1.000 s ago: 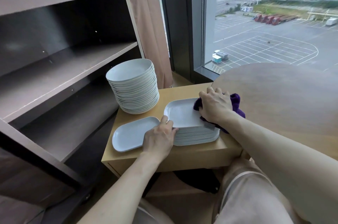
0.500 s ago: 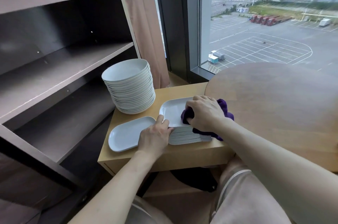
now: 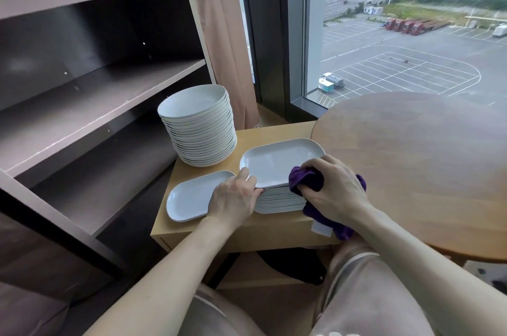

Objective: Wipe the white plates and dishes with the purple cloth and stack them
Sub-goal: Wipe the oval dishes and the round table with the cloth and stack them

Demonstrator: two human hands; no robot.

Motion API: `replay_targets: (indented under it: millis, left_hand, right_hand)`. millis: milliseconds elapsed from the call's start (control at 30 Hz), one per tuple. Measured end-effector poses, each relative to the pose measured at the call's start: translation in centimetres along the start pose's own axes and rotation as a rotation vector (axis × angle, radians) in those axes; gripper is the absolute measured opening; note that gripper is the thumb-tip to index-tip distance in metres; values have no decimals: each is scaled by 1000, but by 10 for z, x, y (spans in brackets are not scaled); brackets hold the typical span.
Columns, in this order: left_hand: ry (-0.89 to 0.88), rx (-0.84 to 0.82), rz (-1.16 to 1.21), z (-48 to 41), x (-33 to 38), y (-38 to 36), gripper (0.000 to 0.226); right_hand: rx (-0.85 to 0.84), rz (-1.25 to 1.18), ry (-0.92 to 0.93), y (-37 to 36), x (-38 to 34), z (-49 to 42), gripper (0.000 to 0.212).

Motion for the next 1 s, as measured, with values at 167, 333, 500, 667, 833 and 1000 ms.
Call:
replay_targets:
  millis: [167, 333, 500, 667, 833, 1000]
  left_hand:
    - [-46, 11, -8, -2, -4, 10, 38]
    - [-56, 48, 76, 3, -11, 18, 37]
    - [75, 106, 236, 12, -28, 27, 33]
    - [160, 268, 425, 27, -46, 41, 22]
    - [165, 298, 386, 56, -60, 40, 25]
    - [186, 320, 276, 81, -69, 28, 33]
  right_hand:
    - [41, -113, -77, 0, 21, 19, 23]
    - [43, -170, -72, -2, 19, 18, 28]
    - [18, -202, -54, -8, 14, 20, 30]
    - [15, -214, -42, -12, 10, 22, 42]
    - [-12, -244, -17, -16, 7, 24, 36]
    - [-56, -246, 21, -26, 3, 30, 32]
Point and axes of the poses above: each hand's wrist, its own z-axis away from the middle knuckle, its own y-axis out of the back of the hand, x = y × z, the point moved 5 cm from there along -z, towards the middle knuckle, and after that the axes turned 13 degrees about -z, right-handed, at the moved point
